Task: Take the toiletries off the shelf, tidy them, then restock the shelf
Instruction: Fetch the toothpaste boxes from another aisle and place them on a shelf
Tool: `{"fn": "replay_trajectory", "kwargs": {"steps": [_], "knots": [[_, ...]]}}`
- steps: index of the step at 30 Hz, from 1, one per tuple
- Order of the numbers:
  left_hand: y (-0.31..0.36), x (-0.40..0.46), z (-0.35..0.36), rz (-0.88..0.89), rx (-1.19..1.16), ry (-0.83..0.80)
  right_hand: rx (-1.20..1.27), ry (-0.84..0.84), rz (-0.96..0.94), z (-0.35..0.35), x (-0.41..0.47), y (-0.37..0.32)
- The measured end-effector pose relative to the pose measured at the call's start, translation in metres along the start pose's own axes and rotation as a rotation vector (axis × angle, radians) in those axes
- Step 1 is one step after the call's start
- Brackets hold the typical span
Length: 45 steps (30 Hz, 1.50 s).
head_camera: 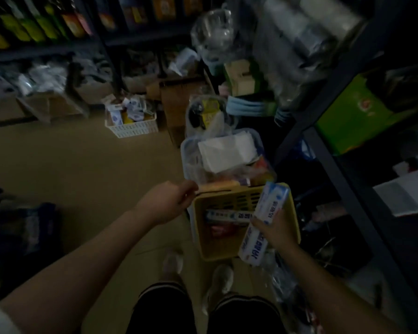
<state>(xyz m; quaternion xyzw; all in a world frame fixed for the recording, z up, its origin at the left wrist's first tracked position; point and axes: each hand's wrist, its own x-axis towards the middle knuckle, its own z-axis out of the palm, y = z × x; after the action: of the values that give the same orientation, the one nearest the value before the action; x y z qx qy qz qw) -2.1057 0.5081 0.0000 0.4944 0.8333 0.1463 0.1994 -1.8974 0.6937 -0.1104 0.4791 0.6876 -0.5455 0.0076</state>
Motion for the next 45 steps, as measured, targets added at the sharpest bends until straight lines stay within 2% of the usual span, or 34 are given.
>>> {"fn": "replay_trajectory", "kwargs": {"steps": [2,5,7,8,12,15,17,21,25,28,30,35,40,45], "knots": [[-0.019,0.028,0.012,0.044,-0.050,-0.029,0.211,0.016,0.213,0.026,0.027,0.011],[-0.049,0.062,0.025,0.179,-0.042,-0.102,0.735,0.098,0.601,0.062,0.058,0.019],[-0.067,0.079,0.027,0.259,-0.022,-0.161,0.993,0.131,0.753,0.082,0.076,0.024],[-0.074,0.086,0.026,0.297,-0.026,-0.185,1.008,0.160,0.780,0.091,0.083,0.026],[-0.092,0.104,0.015,0.406,-0.028,-0.264,0.761,0.235,0.770,0.117,0.087,0.029],[-0.099,0.114,0.008,0.454,-0.032,-0.337,0.779,0.234,0.643,0.113,0.070,0.013],[-0.096,0.121,0.004,0.475,0.003,-0.382,0.684,0.261,0.553,0.105,0.050,-0.001],[-0.063,0.120,-0.007,0.560,0.021,-0.454,0.412,0.310,0.440,0.080,-0.018,-0.026],[-0.005,0.106,-0.015,0.703,0.080,-0.568,0.250,0.464,0.352,0.056,-0.101,-0.028],[0.046,0.087,-0.010,0.919,0.139,-0.552,0.283,0.650,0.428,0.053,-0.171,-0.006],[0.081,0.067,0.000,0.988,0.165,-0.579,0.354,0.771,0.496,0.060,-0.220,0.016],[0.167,-0.023,0.040,1.249,0.160,-0.629,0.469,1.031,0.686,0.110,-0.352,0.073],[0.228,-0.148,0.092,1.537,0.104,-0.702,0.539,1.147,0.897,0.191,-0.481,0.120],[0.267,-0.246,0.154,1.666,0.231,-0.841,0.628,1.267,1.024,0.238,-0.575,0.154]]}}
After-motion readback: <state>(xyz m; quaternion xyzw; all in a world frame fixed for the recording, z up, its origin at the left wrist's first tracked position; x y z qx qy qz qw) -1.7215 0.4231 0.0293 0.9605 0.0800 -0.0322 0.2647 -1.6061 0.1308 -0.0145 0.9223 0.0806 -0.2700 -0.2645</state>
